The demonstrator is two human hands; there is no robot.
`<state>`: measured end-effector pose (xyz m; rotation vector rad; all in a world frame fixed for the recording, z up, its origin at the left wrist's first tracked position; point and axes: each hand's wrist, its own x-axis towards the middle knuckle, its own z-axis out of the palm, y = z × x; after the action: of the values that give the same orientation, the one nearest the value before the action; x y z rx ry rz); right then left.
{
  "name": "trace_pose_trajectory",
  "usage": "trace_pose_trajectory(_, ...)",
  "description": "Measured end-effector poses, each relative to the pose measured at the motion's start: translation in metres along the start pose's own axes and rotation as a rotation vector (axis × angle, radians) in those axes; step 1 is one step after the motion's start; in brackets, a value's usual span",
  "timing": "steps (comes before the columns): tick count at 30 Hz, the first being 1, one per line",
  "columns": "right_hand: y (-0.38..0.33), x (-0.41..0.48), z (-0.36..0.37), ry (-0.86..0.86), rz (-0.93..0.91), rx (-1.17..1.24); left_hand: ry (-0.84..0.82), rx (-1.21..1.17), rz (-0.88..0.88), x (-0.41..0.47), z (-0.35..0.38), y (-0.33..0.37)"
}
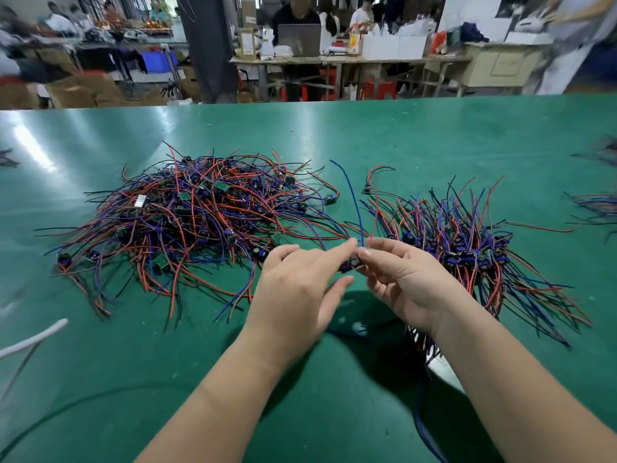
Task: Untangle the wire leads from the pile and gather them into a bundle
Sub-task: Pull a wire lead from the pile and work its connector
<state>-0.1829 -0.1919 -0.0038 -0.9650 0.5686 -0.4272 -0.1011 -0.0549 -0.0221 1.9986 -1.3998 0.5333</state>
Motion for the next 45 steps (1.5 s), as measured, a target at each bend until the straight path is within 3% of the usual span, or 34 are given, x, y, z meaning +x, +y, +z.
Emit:
trace_pose_trajectory(3,0.001,0.000,-0.003,-0.084,-0.087,-0.026,-0.012,-0.297,-0.168,0.000,0.001,0.003)
trace_pose_trajectory(5,0.001,0.000,-0.004,-0.136,-0.178,-0.060,-0.003,-0.373,-0.209,0.000,0.001,0.003)
trace_pose_trajectory(9,0.005,-0.001,-0.001,-0.159,-0.295,-0.088,0.068,-0.347,-0.185,0.000,0.004,0.005)
trace_pose_trajectory(15,0.014,0.001,0.002,-0.094,-0.243,-0.195,0.095,-0.169,-0.081,-0.001,0.006,0.001)
trace_pose_trajectory(20,0.012,0.000,0.002,-0.052,-0.344,-0.363,0.155,-0.107,0.006,0.001,0.004,0.003)
trace_pose_trajectory(28,-0.037,0.005,-0.029,0.225,-0.402,0.042,0.146,-0.124,0.080,0.003,0.000,0.005)
trace_pose_trajectory(33,-0.046,0.009,-0.039,0.342,-0.312,0.240,0.132,-0.090,0.087,0.003,-0.001,0.005)
trace_pose_trajectory(37,-0.044,0.010,-0.036,0.325,-0.248,0.377,0.141,-0.055,0.077,0.003,-0.002,0.004)
trace_pose_trajectory(45,-0.045,0.004,-0.032,0.156,-0.172,0.364,0.272,0.033,-0.028,0.005,-0.007,-0.007)
